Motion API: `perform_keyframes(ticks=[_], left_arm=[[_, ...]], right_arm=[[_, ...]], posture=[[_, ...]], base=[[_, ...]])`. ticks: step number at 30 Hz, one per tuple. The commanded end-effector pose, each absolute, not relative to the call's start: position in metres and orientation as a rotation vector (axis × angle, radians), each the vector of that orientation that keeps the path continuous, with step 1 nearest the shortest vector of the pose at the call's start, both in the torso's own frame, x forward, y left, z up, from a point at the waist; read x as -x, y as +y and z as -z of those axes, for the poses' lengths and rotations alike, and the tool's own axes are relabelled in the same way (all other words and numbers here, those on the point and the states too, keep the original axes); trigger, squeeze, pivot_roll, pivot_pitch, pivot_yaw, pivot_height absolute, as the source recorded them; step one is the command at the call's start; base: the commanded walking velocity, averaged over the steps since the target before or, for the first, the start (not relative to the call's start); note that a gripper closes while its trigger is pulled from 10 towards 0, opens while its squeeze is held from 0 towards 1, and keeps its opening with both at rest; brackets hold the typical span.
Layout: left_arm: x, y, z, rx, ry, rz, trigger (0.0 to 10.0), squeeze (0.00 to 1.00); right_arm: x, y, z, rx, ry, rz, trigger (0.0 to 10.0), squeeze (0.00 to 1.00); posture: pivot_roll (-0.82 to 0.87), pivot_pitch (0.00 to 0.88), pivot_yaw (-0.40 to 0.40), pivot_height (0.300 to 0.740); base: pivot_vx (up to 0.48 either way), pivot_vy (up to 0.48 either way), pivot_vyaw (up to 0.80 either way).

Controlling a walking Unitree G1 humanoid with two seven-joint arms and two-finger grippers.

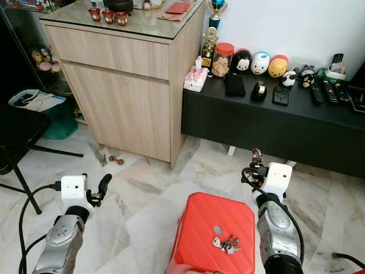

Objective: Hang keys on a hook

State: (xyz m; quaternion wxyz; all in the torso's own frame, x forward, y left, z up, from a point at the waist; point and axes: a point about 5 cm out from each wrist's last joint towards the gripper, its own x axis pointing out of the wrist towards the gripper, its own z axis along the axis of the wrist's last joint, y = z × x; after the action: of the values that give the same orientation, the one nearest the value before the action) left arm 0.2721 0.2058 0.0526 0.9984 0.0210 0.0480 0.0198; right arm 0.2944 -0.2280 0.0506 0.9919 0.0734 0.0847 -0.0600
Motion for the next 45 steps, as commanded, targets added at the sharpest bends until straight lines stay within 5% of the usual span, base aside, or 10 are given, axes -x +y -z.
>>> perform_keyframes(ticks=[1, 45], left_arm=[[-0.2720, 0.2075, -0.0509, -0.045, 0.100, -0.040, 10.0, 0.00], [-0.2735, 0.2091, -0.0511, -0.062, 0.100, -0.057, 10.0, 0.00]], right_arm=[[-0.2966, -0.2320, -0.0544, -0.142, 0.151, 0.140, 10.0, 0.00], [-0.3039, -0.2389, -0.0583, -0.148, 0.150, 0.166, 10.0, 0.00]], posture=[[-0.06, 0.028, -0.063, 0.740], [-0.07, 0.051, -0.071, 0.740]], base=[[0.000, 0.000, 0.00], [-0.123, 0.000, 0.00]])
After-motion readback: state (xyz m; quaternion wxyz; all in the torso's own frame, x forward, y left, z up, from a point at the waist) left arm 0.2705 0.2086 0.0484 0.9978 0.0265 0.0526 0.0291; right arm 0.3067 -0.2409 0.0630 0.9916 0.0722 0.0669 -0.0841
